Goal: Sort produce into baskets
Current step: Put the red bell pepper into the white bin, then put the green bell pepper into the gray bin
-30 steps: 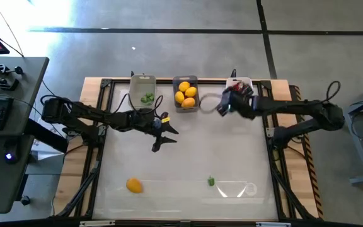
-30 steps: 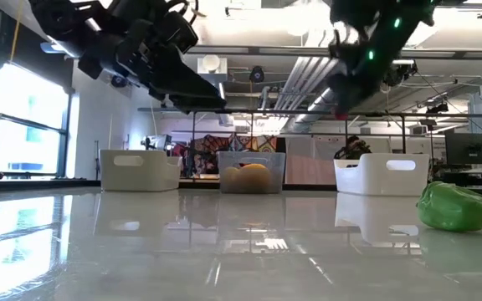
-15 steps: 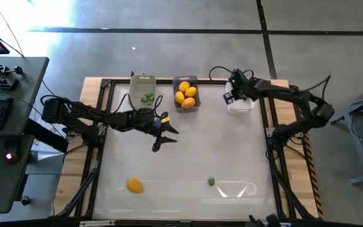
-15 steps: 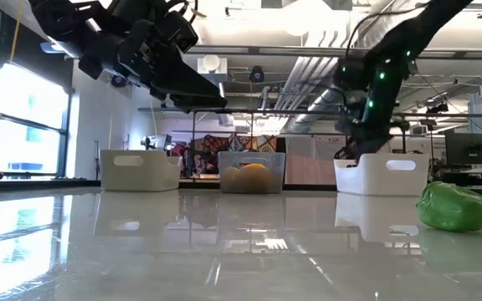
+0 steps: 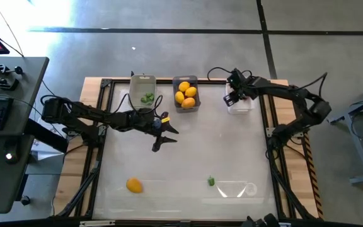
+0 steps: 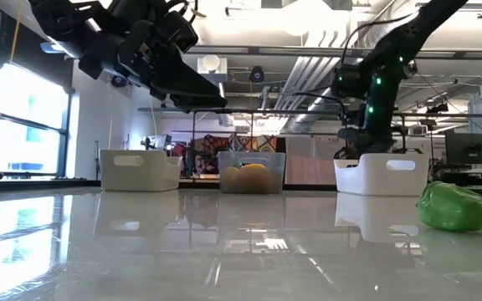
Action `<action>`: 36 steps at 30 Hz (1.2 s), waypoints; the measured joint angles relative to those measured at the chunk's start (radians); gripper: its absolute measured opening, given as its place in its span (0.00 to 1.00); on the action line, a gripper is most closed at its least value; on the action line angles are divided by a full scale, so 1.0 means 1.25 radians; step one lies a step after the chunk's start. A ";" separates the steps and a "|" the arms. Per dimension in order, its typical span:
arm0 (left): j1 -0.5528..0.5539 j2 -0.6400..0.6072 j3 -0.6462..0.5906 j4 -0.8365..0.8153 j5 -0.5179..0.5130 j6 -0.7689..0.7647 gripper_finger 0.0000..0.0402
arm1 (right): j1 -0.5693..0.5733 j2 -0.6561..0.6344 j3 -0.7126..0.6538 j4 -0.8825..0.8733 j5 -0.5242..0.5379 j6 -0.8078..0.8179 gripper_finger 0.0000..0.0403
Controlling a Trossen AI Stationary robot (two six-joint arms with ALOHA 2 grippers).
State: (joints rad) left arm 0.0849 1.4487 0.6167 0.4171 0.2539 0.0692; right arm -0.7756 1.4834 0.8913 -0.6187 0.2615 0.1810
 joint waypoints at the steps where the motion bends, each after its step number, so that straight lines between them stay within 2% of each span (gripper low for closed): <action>1: 0.000 0.000 0.000 0.001 -0.001 0.003 0.44 | 0.010 -0.005 0.012 -0.024 0.008 -0.002 0.42; 4: 0.000 0.000 0.000 0.005 -0.009 0.011 0.44 | 0.047 -0.032 0.051 -0.108 0.016 -0.003 0.47; 9: 0.000 0.000 0.000 0.005 -0.011 0.012 0.44 | 0.166 -0.112 0.091 -0.175 0.021 0.007 0.46; 12: 0.000 0.000 0.000 0.005 -0.012 0.018 0.44 | 0.283 -0.157 0.091 -0.195 0.010 0.011 0.42; 17: 0.000 0.000 0.000 0.005 -0.013 0.032 0.44 | 0.553 -0.175 0.055 -0.204 -0.037 -0.011 0.36; 21: -0.001 0.000 0.000 0.005 -0.013 0.032 0.44 | 0.763 -0.139 0.046 -0.165 -0.041 0.008 0.36; 24: -0.001 0.000 0.000 0.005 -0.013 0.031 0.44 | 0.877 -0.098 0.046 -0.096 -0.045 0.068 0.36; 29: -0.001 0.000 0.000 0.005 -0.012 0.016 0.44 | 0.989 -0.005 0.047 -0.010 -0.110 0.216 0.36; 32: -0.001 0.000 0.000 0.005 -0.012 0.009 0.44 | 1.042 0.056 0.073 -0.032 -0.127 0.292 0.40; 36: -0.001 0.000 0.000 0.000 -0.012 0.009 0.44 | 1.085 0.129 0.135 -0.066 -0.114 0.316 0.49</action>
State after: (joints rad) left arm 0.0841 1.4490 0.6163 0.4168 0.2386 0.0803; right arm 0.5809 1.6452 1.0606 -0.7015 0.1195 0.5764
